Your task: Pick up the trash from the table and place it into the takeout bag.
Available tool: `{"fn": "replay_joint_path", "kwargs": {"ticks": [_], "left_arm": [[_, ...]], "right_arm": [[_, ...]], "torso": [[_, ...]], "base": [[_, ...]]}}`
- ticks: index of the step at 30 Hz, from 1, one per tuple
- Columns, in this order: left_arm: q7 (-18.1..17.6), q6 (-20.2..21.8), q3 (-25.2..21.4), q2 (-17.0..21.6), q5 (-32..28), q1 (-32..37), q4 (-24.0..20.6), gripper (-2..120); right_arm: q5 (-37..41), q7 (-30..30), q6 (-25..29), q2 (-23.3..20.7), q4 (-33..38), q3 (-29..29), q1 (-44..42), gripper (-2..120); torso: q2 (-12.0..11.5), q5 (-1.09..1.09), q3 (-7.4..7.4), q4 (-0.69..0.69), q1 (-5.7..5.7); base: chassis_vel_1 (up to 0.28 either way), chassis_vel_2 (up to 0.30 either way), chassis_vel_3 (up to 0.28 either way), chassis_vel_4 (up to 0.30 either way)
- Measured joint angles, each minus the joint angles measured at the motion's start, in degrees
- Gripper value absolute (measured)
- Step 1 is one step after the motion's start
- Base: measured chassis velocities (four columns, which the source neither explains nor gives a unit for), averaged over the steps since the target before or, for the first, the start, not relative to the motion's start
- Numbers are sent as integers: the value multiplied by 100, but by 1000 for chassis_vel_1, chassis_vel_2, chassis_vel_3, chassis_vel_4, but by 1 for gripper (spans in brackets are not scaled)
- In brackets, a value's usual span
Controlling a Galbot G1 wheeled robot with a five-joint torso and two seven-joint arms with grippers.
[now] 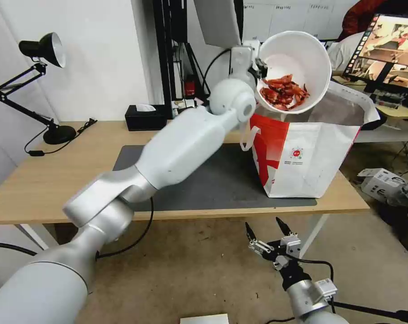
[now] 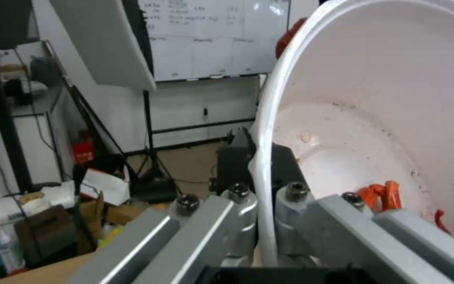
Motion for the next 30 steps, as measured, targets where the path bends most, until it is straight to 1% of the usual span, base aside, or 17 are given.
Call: {"fn": "replay_joint_path", "kwargs": {"ticks": [2, 5, 6, 8, 9, 12, 13, 16, 17, 20, 21, 23, 24, 26, 30], "left_arm": [[54, 0, 26, -26, 25, 31, 29, 0], [310, 59, 110, -35, 24, 98, 40, 0], [310, 59, 110, -35, 24, 98, 40, 0], [424, 187, 166, -7, -75, 102, 11, 0], [424, 187, 166, -7, -75, 102, 11, 0], [540, 477, 221, 12, -411, 40, 10, 0], [540, 477, 221, 12, -411, 40, 10, 0], [694, 646, 294, 26, -572, -24, 143, 0], [694, 646, 294, 26, -572, -24, 143, 0], [858, 764, 377, 58, -765, -40, 178, 0], [858, 764, 377, 58, -765, -40, 178, 0], [1007, 873, 434, 56, -844, -41, 212, 0], [1007, 873, 434, 56, -844, -41, 212, 0], [1117, 935, 501, 33, -909, -45, 306, 0], [1211, 1009, 607, -10, -923, -65, 433, 0]], "right_arm": [[0, 0, 0, 0, 0, 0, 0, 100], [0, 0, 0, 0, 0, 0, 0, 100], [0, 0, 0, 0, 0, 0, 0, 100], [0, 0, 0, 0, 0, 0, 0, 100], [0, 0, 0, 0, 0, 0, 0, 100], [0, 0, 0, 0, 0, 0, 0, 100], [0, 0, 0, 0, 0, 0, 0, 100], [0, 0, 0, 0, 0, 0, 0, 100], [0, 0, 0, 0, 0, 0, 0, 100], [0, 0, 0, 0, 0, 0, 0, 100], [0, 0, 0, 0, 0, 0, 0, 100], [0, 0, 0, 0, 0, 0, 0, 100], [0, 0, 0, 0, 0, 0, 0, 100], [0, 0, 0, 0, 0, 0, 0, 100], [0, 0, 0, 0, 0, 0, 0, 100]], "torso": [[0, 0, 0, 0, 0], [0, 0, 0, 1, 0], [0, 0, 0, 1, 0], [0, 0, 0, 1, 0], [0, 0, 0, 1, 0], [0, -1, 0, 1, 0], [0, -1, 0, 1, 0], [0, -1, 0, 0, 0], [0, -1, 0, 0, 0], [0, -1, 0, 1, 0], [0, -1, 0, 1, 0], [0, -1, 0, 1, 0], [0, -1, 0, 1, 0], [0, -1, 0, 1, 0], [0, -1, 0, 1, 0]], "base": [[0, 0, 0, 0], [0, 0, 0, 0], [0, 0, 0, 0], [0, 0, 0, 0], [0, 0, 0, 0], [0, 0, 0, 0], [0, 0, 0, 0], [0, 0, 0, 0], [0, 0, 0, 0], [0, 0, 0, 0], [0, 0, 0, 0], [0, 0, 0, 0], [0, 0, 0, 0], [0, 0, 0, 0], [0, 0, 0, 0]]}}
